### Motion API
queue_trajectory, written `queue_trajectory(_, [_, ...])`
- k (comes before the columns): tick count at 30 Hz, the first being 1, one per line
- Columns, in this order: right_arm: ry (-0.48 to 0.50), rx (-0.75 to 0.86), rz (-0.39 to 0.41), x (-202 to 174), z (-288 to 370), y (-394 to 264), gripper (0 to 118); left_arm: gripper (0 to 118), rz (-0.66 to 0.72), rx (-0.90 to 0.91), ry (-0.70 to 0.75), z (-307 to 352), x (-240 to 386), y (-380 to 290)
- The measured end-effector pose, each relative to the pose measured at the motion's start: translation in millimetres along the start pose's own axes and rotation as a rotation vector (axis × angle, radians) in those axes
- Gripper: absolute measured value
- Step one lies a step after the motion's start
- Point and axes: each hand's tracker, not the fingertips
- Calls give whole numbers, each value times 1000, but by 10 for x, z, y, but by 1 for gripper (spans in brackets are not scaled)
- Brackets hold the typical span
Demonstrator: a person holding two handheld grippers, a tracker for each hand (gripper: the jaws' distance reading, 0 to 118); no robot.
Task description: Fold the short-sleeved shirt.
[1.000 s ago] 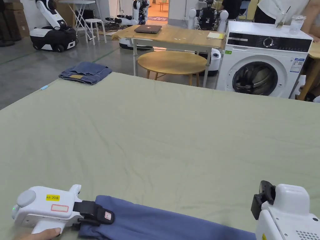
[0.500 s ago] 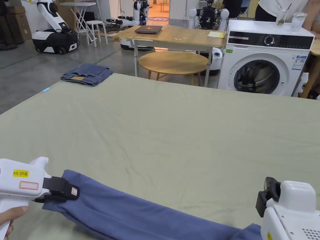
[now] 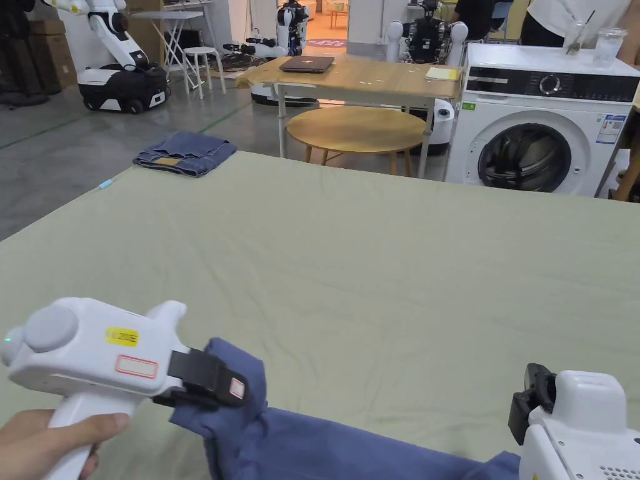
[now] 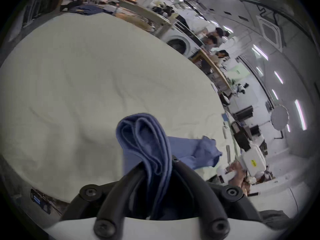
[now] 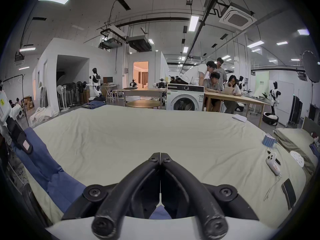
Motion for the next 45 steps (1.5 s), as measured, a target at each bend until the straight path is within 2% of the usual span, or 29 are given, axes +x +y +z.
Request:
queue_trajectory(5, [-11,-18,-9,68,3,-39,0,4,-62,-123,17,-702,264,-25])
queue_trajectory(9, [-28,-29,-9,127,25,-66,0,4,-52,-223,108,-1294,312,-101])
queue_trajectory(13, [-42,-44,-17,183,39,-94,0,4,-46,-240,188,-1669,309,-174])
queue_trajectory(16, [-47,-55,-28,206,42,-113,0,18,-37,-227,211,-1764,307,-227])
queue_trajectory(18, [-48,-59,-29,206,44,-124,0,39,-29,-217,183,-1711,341,-248])
queue_trajectory(20, [-47,-63,-25,203,46,-131,0,43,-24,-202,142,-1640,377,-247])
queue_trajectory(23, [-42,-67,-21,201,47,-140,0,43,-34,-180,120,-1447,480,-221])
queue_trajectory(28, [-43,-68,-21,208,81,-146,0,43,18,-104,-26,-1016,503,-120])
queue_trajectory(30, [-44,-69,-24,216,91,-150,0,33,1,-45,-42,-866,487,-104])
queue_trajectory(32, [-45,-71,-30,221,98,-152,0,15,0,-3,-42,-811,423,-98])
queue_trajectory(35, [-43,-76,-36,221,100,-157,0,6,22,-18,23,-945,308,-126])
queue_trajectory(37, [-43,-77,-35,215,100,-159,0,6,4,-75,69,-1163,264,-185])
queue_trajectory(45, [-42,-81,-31,235,109,-179,0,6,94,-197,-205,-1845,124,-481])
